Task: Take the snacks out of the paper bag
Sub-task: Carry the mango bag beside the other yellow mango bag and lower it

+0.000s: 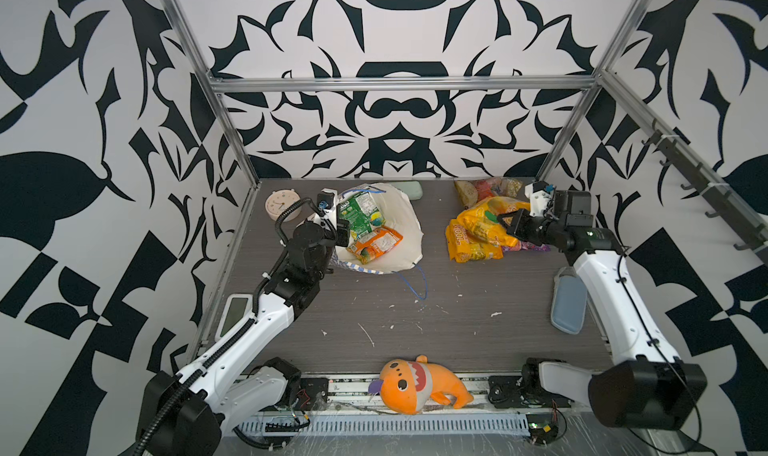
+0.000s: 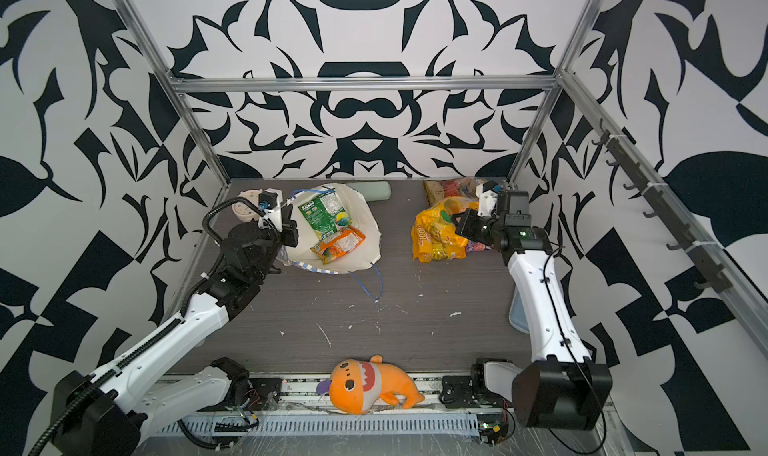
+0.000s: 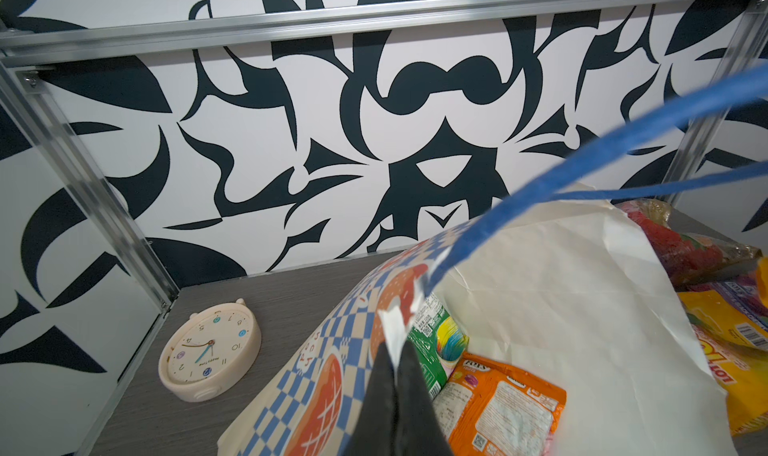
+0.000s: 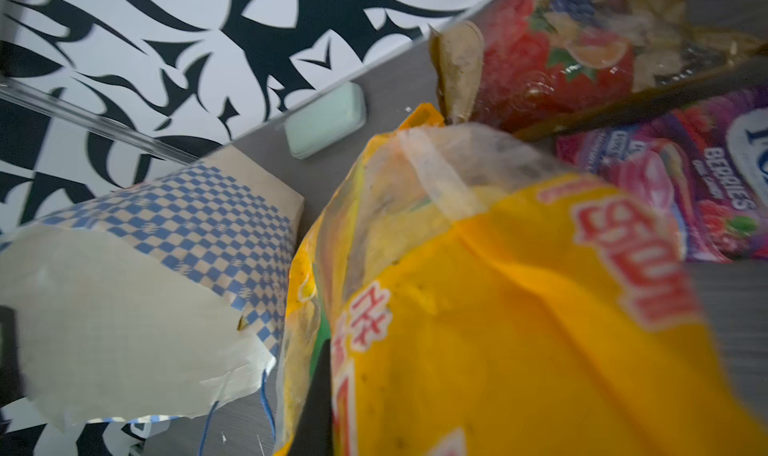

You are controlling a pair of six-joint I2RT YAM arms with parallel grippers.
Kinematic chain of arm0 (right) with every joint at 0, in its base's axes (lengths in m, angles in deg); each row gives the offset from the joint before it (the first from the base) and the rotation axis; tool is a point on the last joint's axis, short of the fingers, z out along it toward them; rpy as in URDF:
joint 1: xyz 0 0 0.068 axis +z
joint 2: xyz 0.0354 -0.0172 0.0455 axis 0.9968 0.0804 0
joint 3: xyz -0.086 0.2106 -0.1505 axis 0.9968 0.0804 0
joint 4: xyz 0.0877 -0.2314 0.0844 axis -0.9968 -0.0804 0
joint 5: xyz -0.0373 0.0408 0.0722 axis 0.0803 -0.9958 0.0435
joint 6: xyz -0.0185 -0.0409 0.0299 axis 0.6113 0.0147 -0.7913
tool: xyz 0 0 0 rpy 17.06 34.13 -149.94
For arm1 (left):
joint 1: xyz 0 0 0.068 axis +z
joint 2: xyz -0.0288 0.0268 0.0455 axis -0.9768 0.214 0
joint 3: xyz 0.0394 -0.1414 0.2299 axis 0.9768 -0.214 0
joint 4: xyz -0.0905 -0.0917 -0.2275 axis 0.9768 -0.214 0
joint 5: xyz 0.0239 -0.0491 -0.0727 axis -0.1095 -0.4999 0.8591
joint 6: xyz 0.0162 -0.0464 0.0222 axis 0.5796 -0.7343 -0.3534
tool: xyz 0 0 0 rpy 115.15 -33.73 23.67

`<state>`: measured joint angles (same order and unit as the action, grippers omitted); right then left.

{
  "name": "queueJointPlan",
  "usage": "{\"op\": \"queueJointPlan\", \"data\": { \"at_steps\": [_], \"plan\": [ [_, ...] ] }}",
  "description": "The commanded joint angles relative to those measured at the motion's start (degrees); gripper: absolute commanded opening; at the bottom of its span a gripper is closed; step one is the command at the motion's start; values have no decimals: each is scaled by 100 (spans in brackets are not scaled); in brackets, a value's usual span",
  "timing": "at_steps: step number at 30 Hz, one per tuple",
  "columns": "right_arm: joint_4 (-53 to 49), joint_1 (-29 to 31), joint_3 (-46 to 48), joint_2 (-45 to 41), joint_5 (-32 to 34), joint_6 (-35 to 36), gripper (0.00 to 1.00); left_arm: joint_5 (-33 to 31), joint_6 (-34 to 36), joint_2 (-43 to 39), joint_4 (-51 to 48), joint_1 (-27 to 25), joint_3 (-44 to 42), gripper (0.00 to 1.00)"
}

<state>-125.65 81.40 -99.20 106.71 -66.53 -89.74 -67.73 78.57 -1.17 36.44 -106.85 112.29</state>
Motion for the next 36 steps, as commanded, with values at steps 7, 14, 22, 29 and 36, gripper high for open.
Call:
{"op": "queueJointPlan", "data": {
  "at_steps": [7, 14, 22, 29, 36],
  "plan": [
    [-1277, 870, 62, 9, -590, 1190, 0, -15, -128, -95, 78, 51, -8, 0],
    [-1531, 983, 453, 305, -183, 1529, 0, -4, -167, -95, 113, 50, -35, 0],
    [-1750, 1027, 427, 922, -47, 1684, 3, -2, -167, -96, 146, 55, -47, 0],
    [-1616, 1085, 220, 1516, -48, 1927, 7, 13, -103, -8, 226, 47, 17, 0],
    [-1576, 1090, -190, 1766, 340, 2138, 15, 24, -88, 0, 223, 56, 5, 0]
  ]
}}
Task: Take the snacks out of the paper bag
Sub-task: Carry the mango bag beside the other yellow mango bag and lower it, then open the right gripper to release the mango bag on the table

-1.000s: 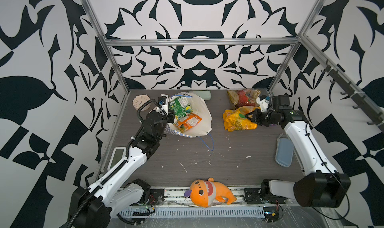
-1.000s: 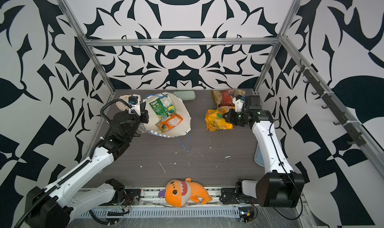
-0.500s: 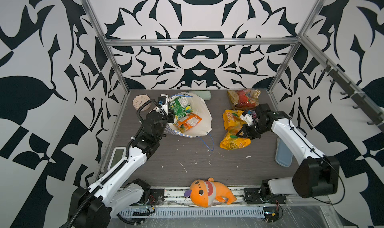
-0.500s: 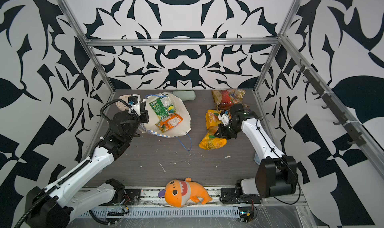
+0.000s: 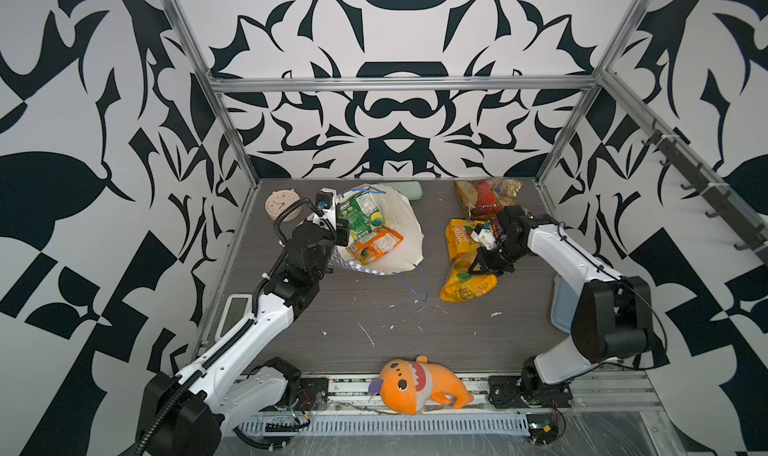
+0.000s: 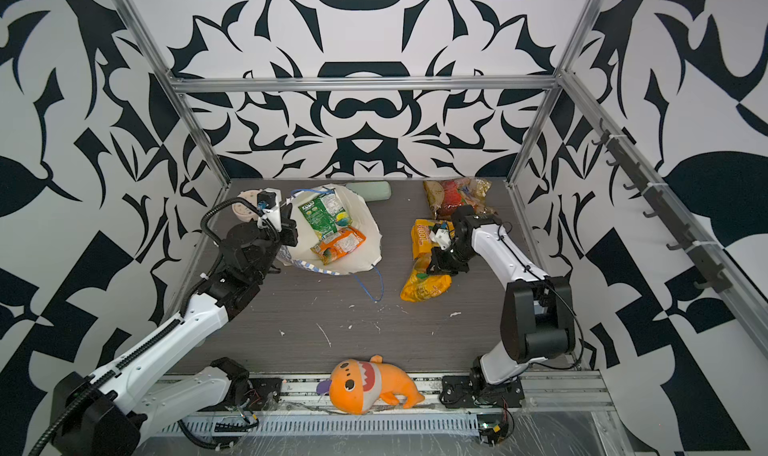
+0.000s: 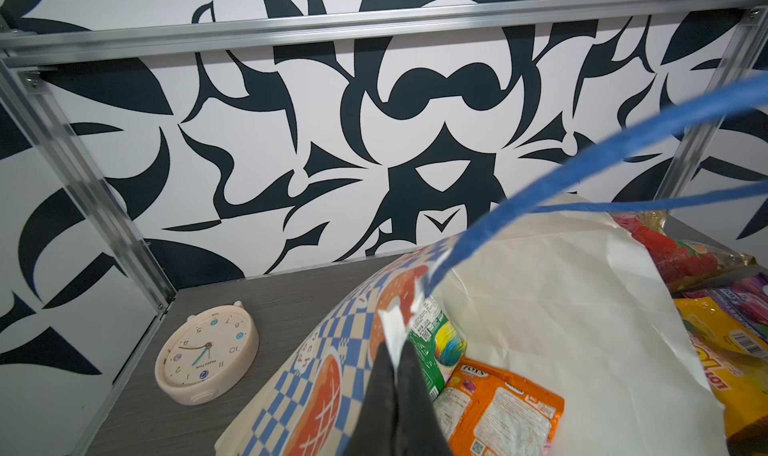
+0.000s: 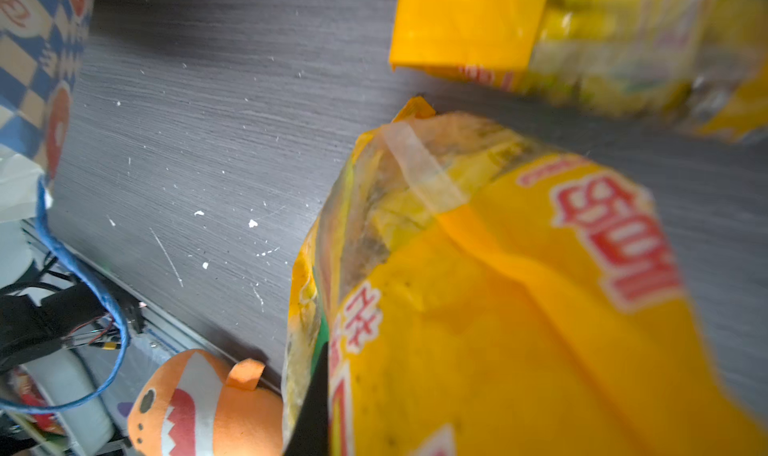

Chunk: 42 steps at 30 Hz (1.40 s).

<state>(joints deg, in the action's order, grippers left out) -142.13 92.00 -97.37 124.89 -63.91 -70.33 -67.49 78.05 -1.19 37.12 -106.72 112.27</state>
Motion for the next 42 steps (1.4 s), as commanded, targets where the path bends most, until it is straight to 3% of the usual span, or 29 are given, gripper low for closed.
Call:
{"op": "queueJointPlan", "data": {
  "at_steps": [1, 5, 10, 28, 42],
  "plan": [
    [62, 32, -451, 14, 174, 218, 18, -1, -36, 9, 155, 38, 2, 0],
    [-19, 28, -673, 248, 418, 280, 30, -2, -19, 13, 122, 40, 11, 0],
    [-41, 27, -839, 339, 373, 254, 34, -23, 1, -27, 67, 42, 11, 0],
    [-382, -1, -1090, 785, 2025, -280, 34, -12, -63, -8, -20, 43, 42, 0],
    [-442, -26, -1028, 532, 2523, -477, 34, -48, -18, -163, -166, 43, 8, 0]
  ]
}}
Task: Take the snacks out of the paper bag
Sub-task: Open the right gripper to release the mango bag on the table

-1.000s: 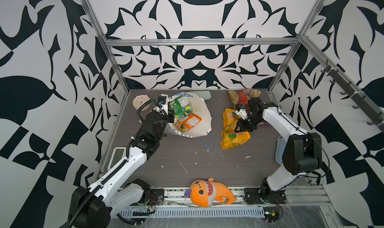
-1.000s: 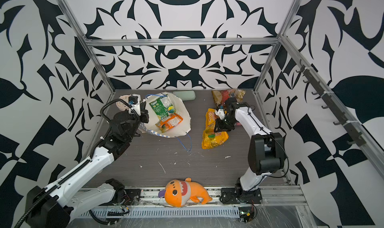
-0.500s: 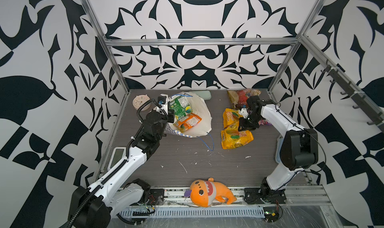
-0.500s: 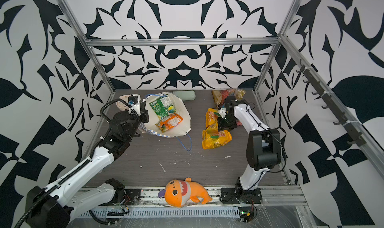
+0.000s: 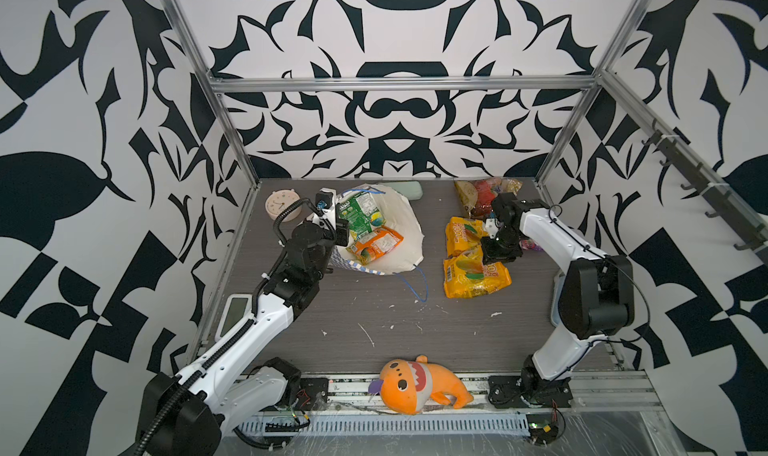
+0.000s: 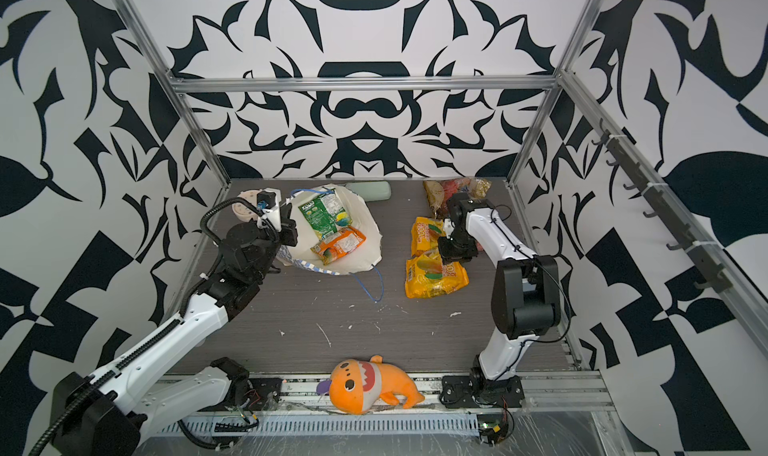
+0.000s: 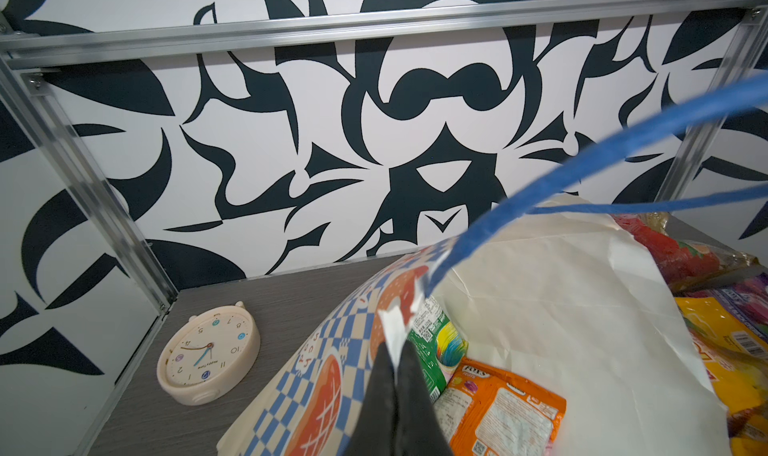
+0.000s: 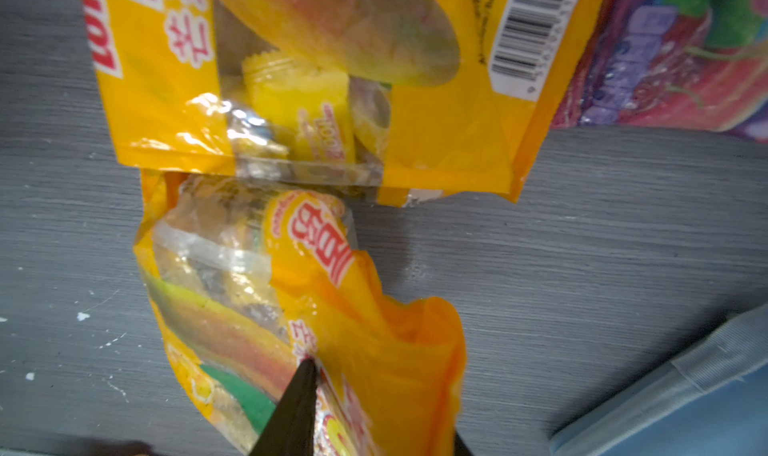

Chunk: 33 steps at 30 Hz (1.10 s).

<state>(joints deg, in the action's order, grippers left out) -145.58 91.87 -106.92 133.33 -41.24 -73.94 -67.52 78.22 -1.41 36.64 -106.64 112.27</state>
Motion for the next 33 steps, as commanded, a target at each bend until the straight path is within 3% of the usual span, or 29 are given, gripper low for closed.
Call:
{"op": "queueJointPlan", "data": {
  "at_steps": [1, 8, 15, 20, 23, 25, 28, 33],
  "plan": [
    [-98, -13, -65, -365, 273, -123, 34, -27, -60, -165, -153, 34, -4, 0],
    [-62, -13, 76, -680, 408, -212, 36, -61, -60, -229, -174, 34, -55, 0],
    [-53, 64, 100, -1265, 959, -467, 41, -94, -130, -307, -237, 38, -101, 0],
    [510, 203, 266, -1970, 311, -522, 41, -66, -48, -239, -283, 30, 15, 0],
    [1126, 330, 747, -2278, -571, -670, 32, -14, -73, -186, -204, 34, 11, 0],
    [1253, 423, 991, -2280, -885, -688, 20, 22, -83, -146, -166, 34, 24, 0],
    [1129, 555, 1236, -2216, -687, -715, 10, 45, -75, -107, -224, 34, 85, 0],
    [940, 599, 1654, -2016, -391, -727, 10, 102, -69, -102, -218, 34, 93, 0]
  ]
}}
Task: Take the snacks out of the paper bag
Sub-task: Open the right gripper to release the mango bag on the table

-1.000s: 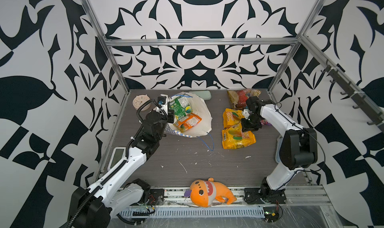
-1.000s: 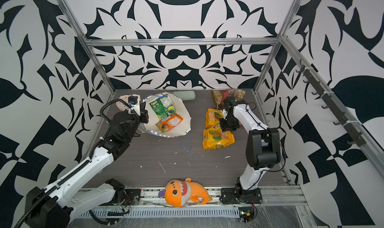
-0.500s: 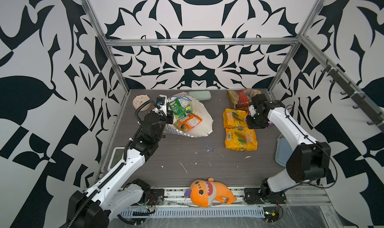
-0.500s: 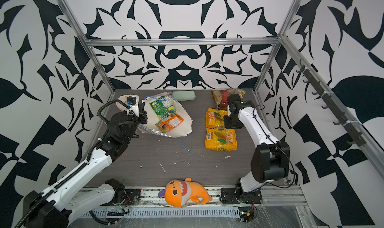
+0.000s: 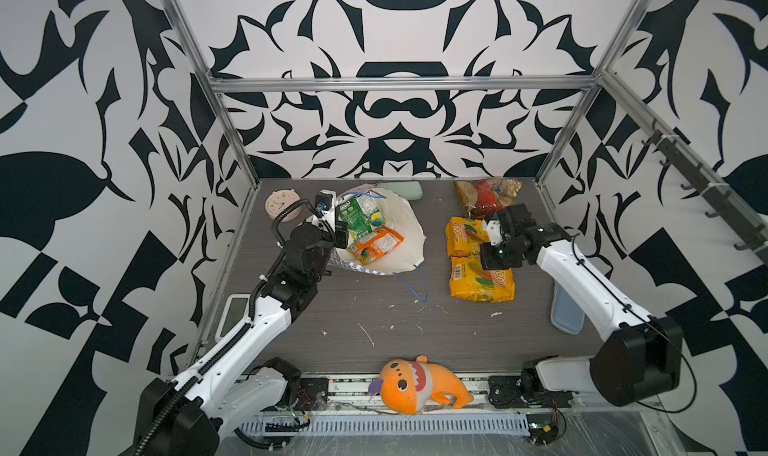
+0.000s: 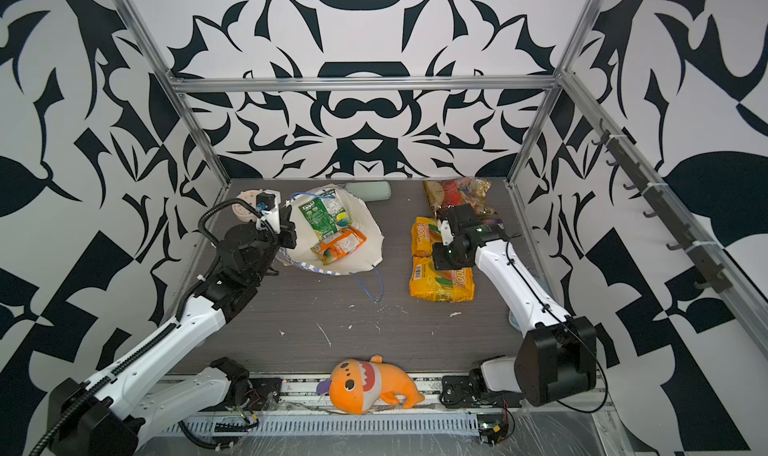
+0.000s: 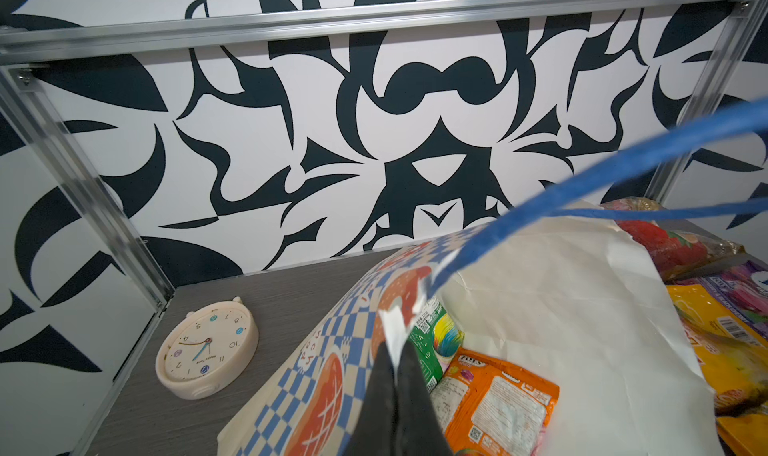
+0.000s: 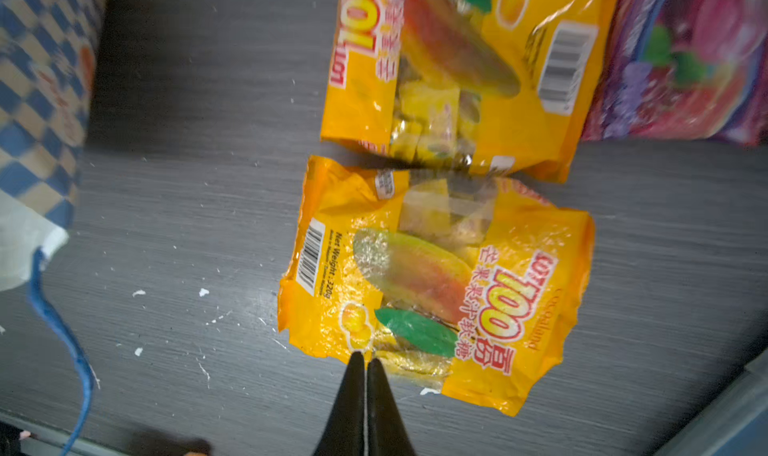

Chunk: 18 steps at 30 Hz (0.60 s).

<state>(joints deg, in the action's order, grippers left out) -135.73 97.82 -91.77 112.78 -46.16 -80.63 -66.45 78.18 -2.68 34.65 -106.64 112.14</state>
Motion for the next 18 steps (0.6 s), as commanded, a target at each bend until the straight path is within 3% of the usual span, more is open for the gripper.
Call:
{"op": "queueJointPlan", "data": {
  "at_steps": [1, 11, 14, 18],
  "plan": [
    [-63, 5, 213, 116, 175, -74, 10, 8, -65, 25, -2, 34, 87, 0],
    [518, 88, 531, 411, 115, -173, 9, 387, -44, -85, 68, 34, -22, 0],
    [740, 135, 255, 78, 93, -171, 10, 572, -30, -40, 19, 34, -5, 0],
    [1866, 374, -48, -692, -665, -223, 12, 904, -61, -42, 113, 30, -106, 0]
  ]
}}
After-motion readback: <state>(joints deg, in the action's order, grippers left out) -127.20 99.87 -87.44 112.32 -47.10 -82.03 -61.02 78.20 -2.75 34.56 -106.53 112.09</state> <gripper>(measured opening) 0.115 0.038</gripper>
